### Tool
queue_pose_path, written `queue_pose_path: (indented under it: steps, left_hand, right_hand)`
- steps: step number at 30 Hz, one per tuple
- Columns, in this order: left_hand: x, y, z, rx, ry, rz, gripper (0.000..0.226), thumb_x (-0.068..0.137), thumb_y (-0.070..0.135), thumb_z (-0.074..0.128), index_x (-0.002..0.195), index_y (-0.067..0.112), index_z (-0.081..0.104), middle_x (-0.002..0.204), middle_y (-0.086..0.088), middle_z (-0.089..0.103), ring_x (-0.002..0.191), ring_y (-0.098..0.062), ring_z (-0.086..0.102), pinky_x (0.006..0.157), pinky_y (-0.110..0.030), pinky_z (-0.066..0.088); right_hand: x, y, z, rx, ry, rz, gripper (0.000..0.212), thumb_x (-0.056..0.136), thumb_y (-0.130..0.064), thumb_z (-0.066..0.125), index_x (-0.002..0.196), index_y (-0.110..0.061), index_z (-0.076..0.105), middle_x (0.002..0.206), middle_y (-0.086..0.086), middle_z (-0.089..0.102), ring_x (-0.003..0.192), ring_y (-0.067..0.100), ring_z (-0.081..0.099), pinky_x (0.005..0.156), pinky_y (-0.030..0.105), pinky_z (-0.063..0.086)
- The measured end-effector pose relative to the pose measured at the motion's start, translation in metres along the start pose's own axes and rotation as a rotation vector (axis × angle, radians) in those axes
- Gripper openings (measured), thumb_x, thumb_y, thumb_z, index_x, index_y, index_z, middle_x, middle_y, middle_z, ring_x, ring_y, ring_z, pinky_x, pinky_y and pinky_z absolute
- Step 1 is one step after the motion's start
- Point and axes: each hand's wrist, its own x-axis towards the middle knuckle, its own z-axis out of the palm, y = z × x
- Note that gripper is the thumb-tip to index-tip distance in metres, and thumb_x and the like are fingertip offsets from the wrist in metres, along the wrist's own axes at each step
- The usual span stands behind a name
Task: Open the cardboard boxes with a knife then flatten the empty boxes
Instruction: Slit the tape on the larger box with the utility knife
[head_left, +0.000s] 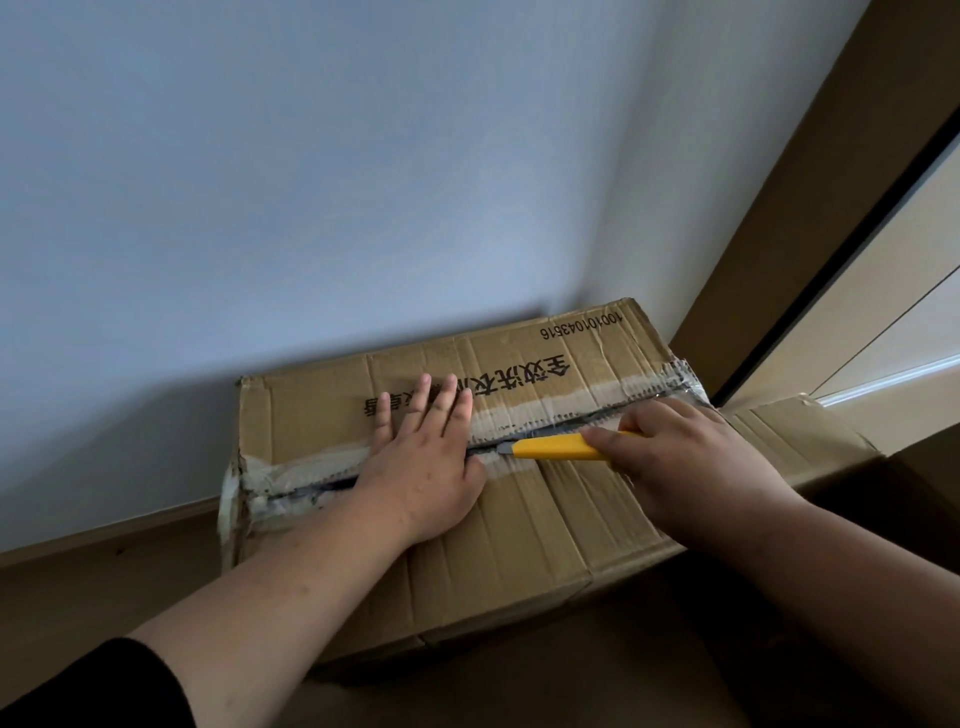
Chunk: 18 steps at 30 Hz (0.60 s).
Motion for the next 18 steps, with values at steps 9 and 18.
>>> queue_pose_path:
  steps: [9,18]
  left_hand:
    - [0.003,0.01,0.0,0.029,0.004,-0.011,0.07,0.099,0.048,0.019,0.157,0.021,-0.011,0.162,0.004,-0.025,0.146,-0.018,-0.031,0.116,-0.057,-0.018]
    - [0.003,0.013,0.001,0.011,0.005,-0.019,0.071,0.098,0.046,0.019,0.157,0.019,-0.01,0.162,0.004,-0.025,0.146,-0.018,-0.03,0.116,-0.057,-0.017]
  right_hand:
    - [-0.017,0.008,0.004,-0.004,0.053,0.026,0.048,0.074,-0.02,0.077,0.122,-0.025,0.069,0.09,0.005,0.06,0.079,0.028,0.061,0.067,0.045,0.057]
    - [-0.004,0.0,0.0,0.054,0.014,0.026,0.04,0.094,-0.044,0.043,0.122,-0.028,0.067,0.09,0.0,0.057,0.082,0.024,0.057,0.071,0.041,0.054]
